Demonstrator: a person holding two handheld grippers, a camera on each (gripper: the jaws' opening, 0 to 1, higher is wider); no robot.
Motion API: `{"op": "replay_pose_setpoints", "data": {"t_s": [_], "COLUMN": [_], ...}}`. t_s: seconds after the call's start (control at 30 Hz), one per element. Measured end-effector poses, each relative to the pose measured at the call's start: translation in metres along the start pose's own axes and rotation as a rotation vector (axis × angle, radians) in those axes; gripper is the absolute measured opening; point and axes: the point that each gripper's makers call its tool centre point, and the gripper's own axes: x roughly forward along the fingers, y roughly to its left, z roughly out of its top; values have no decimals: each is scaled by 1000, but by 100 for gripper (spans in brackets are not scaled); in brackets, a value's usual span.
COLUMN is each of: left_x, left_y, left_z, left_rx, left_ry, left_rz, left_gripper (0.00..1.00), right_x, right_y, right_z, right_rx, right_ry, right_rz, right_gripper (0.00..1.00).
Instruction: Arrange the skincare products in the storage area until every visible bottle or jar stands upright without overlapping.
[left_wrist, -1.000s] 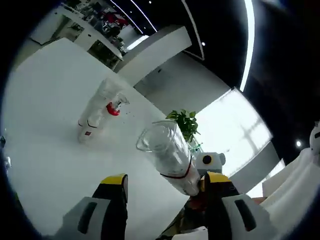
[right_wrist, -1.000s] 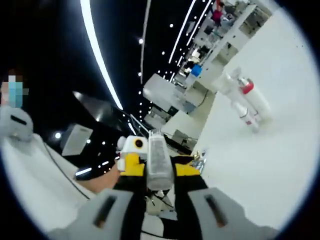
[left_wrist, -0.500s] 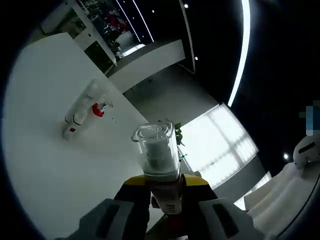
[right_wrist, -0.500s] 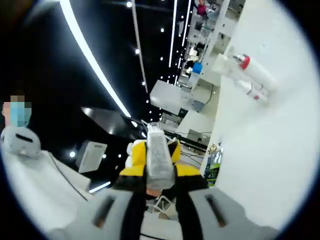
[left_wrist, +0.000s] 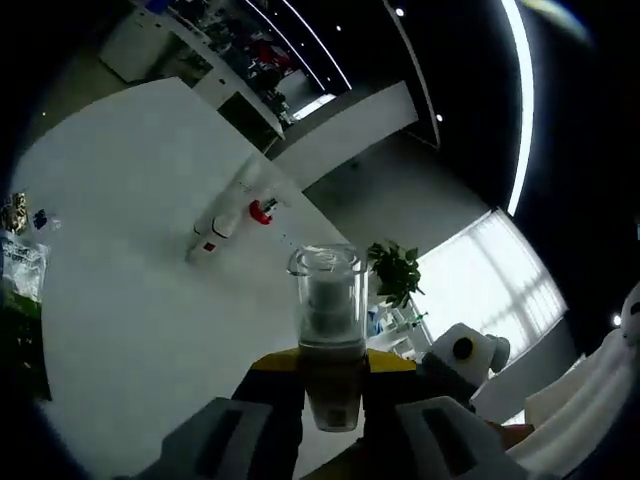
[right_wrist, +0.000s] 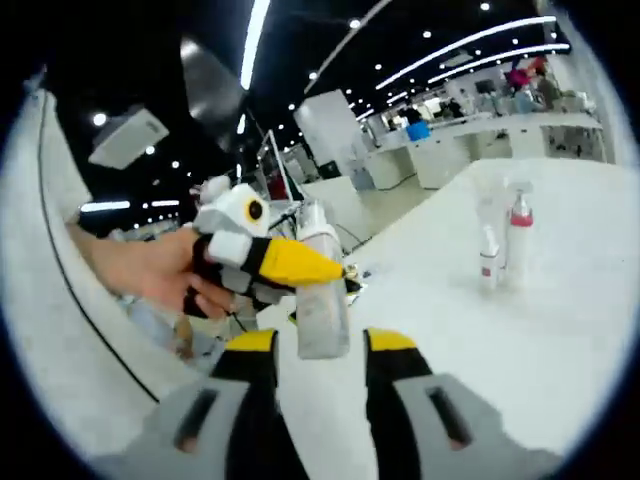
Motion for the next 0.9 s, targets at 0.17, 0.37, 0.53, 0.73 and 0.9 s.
{"op": "replay_pose_setpoints", "data": {"t_s": [0.17, 0.37, 0.53, 0.73, 0.9], "left_x": [3, 10, 14, 21, 23], "left_y": [0, 4, 6, 1, -13], "left_z": [-4, -11, -11, -7, 1], "left_rx": [-38, -36, -45, -29, 0], "left_ry": [-31, -12, 1, 20, 8], "left_rz": [28, 57, 65, -1, -107], "left_gripper": [21, 21, 21, 23, 26], "right_x": [9, 14, 12, 9, 5], "right_y": [4, -2, -13, -18, -7], "right_z": [-10, -17, -18, -14, 0], "right_rx": [-97, -154, -75, 109, 400], "right_ry": [85, 123, 127, 84, -27], "right_rz": [-7, -53, -67, 3, 146], "right_gripper": [30, 25, 20, 19, 19]}}
